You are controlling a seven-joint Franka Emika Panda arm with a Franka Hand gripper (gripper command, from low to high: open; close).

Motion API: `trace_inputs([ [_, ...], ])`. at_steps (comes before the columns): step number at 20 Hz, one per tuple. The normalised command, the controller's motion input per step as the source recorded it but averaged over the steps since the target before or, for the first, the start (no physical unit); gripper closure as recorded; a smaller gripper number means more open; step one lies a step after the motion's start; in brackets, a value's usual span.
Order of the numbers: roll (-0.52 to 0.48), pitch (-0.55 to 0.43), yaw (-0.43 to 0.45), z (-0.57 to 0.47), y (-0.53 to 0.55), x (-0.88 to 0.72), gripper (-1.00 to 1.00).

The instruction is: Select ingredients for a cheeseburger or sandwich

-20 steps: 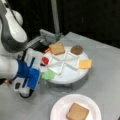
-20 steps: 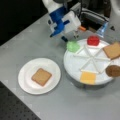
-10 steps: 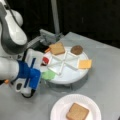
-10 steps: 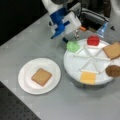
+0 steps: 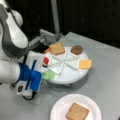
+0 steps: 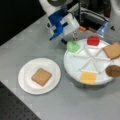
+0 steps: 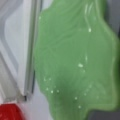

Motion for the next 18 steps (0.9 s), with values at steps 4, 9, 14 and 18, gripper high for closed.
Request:
trace_inputs([
  [4, 0.280, -0.029, 0.136, -0.07, -0.24, 0.27, -1.00],
  [9, 0.255, -0.032, 0.128, -0.05, -0.20, 0.26, -1.00],
  [14, 0.231, -0.026, 0.121, -0.04, -0.18, 0.24, -1.00],
  [18, 0.213, -0.018, 0.109, -0.03, -0.18, 0.24, -1.00],
])
